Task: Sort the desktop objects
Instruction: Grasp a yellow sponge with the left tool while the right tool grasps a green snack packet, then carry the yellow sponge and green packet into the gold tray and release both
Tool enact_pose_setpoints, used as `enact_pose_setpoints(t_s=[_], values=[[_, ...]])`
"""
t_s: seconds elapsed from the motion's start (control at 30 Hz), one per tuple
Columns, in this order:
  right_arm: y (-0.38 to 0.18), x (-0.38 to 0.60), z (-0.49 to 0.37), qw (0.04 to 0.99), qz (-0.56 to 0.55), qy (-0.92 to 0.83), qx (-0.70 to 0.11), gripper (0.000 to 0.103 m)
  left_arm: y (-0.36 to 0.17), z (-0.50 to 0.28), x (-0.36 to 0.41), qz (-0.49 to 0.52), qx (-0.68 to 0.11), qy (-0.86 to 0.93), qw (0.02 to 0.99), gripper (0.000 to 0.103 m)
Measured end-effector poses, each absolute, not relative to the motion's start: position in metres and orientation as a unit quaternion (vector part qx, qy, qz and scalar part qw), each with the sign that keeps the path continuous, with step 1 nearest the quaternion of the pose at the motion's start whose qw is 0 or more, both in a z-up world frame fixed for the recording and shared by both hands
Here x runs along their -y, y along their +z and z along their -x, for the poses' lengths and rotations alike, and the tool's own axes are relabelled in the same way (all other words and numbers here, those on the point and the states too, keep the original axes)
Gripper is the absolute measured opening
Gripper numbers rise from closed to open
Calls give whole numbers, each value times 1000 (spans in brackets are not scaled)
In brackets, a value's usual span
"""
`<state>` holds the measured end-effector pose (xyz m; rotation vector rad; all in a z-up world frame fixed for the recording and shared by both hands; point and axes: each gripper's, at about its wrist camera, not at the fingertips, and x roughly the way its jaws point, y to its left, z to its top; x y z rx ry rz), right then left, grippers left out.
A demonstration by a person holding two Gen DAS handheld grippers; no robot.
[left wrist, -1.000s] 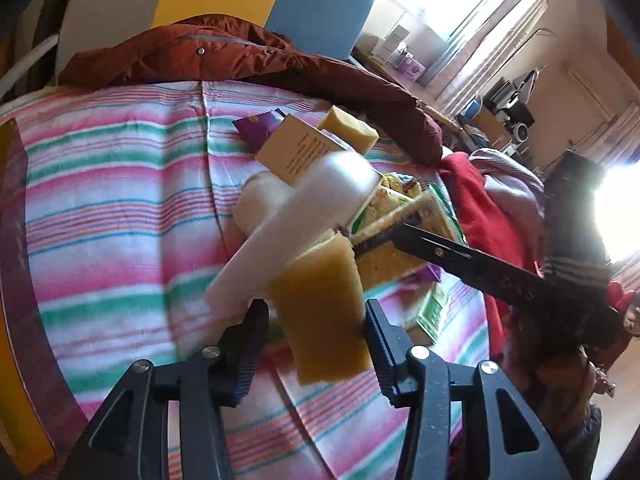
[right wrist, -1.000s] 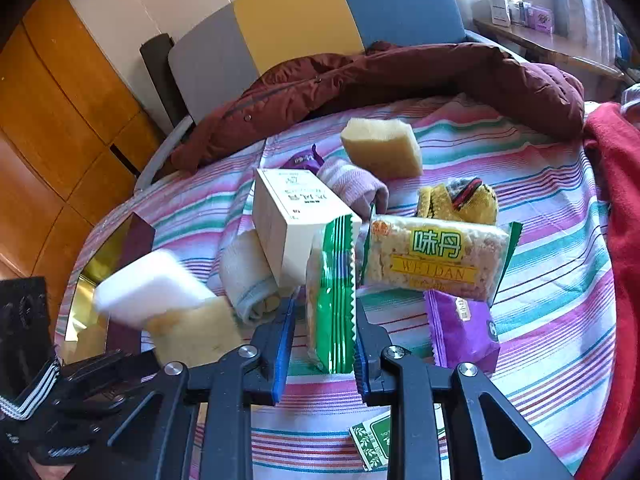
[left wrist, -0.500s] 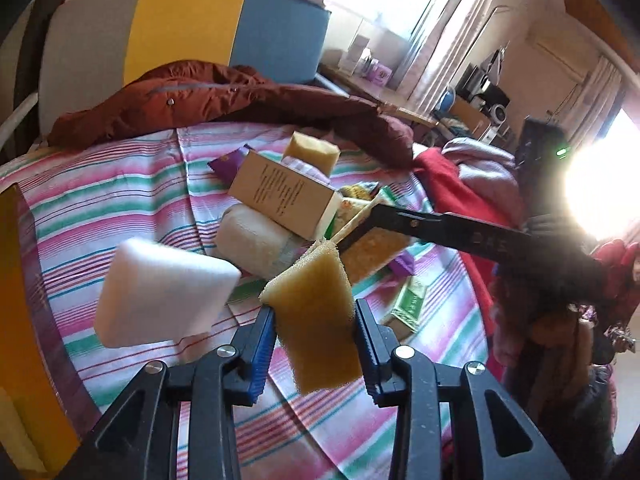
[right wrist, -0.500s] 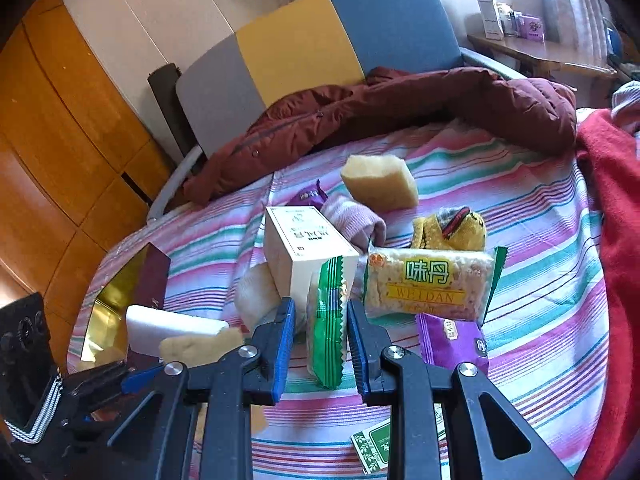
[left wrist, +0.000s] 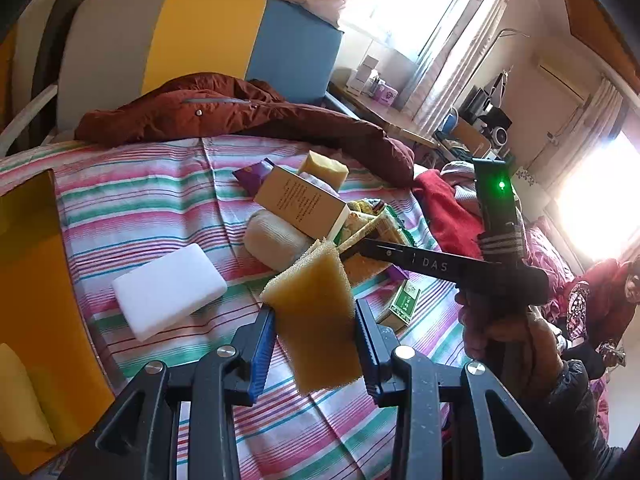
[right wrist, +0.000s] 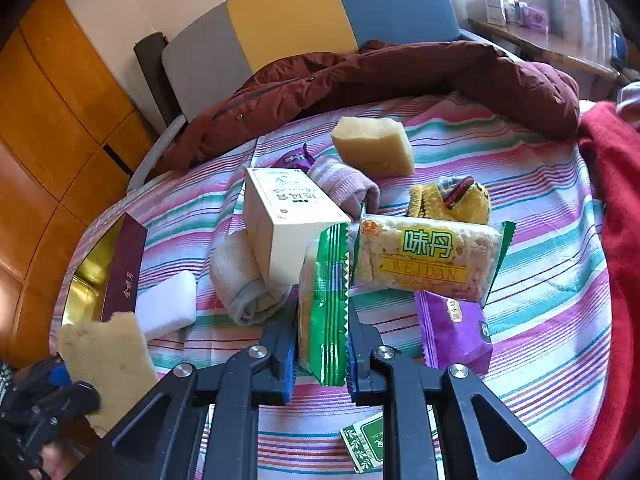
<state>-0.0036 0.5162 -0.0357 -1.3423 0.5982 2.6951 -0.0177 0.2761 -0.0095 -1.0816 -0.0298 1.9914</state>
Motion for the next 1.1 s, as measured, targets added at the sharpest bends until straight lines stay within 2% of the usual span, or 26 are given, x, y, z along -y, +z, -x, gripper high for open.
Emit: enact_pose_setpoints(t_s=[0.2,0.5,0.77,1.1], values=[[-26,-518,-9,47,415,887,-198,18,4,13,-266,408,8,802,437,37],[17,-497,-34,18,370,905,-207,18,19,29,-207,400,62,825,395,37],[54,-421,-8,-96,351,911,-192,18,26,56,-124,381,101,865,310,37],[45,-294,65,-224,388,873,-192,18,10,92,-25,383,117,897,186,37]])
